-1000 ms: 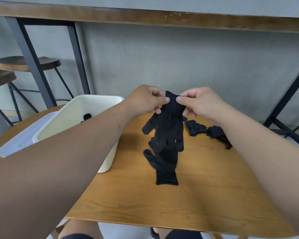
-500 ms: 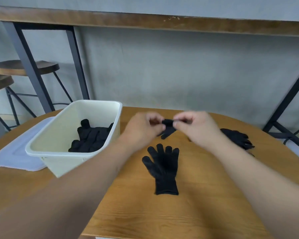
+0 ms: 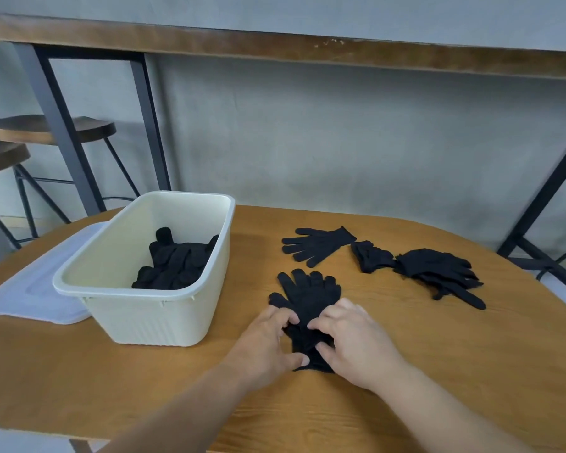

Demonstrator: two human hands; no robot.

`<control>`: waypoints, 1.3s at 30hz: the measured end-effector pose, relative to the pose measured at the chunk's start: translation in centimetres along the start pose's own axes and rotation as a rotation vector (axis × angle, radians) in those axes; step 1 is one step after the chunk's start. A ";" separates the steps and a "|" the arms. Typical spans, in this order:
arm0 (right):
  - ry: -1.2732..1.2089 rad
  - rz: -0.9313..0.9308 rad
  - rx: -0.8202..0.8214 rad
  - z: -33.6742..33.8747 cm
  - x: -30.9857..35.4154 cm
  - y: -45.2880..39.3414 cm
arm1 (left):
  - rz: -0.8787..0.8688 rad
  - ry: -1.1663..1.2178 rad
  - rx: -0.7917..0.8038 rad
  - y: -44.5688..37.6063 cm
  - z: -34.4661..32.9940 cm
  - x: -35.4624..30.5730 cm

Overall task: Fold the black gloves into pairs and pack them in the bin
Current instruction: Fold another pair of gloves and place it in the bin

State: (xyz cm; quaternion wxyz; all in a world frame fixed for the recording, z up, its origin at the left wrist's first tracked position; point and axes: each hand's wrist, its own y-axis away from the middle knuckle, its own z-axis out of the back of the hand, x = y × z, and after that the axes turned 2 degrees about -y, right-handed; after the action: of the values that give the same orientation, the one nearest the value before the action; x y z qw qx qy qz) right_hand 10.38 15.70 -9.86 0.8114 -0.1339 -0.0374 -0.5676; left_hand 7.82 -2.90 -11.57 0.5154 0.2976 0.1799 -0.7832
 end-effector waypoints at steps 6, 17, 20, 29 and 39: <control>-0.062 -0.015 -0.114 -0.7 0.6 0.3 | -0.003 -0.018 -0.062 0.5 -0.6 0.7; -0.106 -0.016 -0.032 -1.7 0.8 2.0 | -0.034 -0.004 -0.097 0.4 -1.0 1.2; -0.107 -0.016 -0.018 -1.6 0.8 2.1 | -0.038 -0.017 -0.079 0.4 -1.0 1.3; -0.220 -0.065 0.066 -0.7 0.4 2.4 | -0.019 -0.039 0.003 0.5 -0.6 1.5; -0.256 -0.148 0.122 0.1 -0.1 2.1 | -0.058 0.050 0.070 1.0 0.0 1.3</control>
State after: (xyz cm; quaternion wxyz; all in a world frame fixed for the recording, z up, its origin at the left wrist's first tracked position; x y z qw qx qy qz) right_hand 12.33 16.49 -10.18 0.7627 -0.1525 -0.1845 -0.6008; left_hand 8.37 -4.25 -12.36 0.4772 0.3298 0.1736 -0.7958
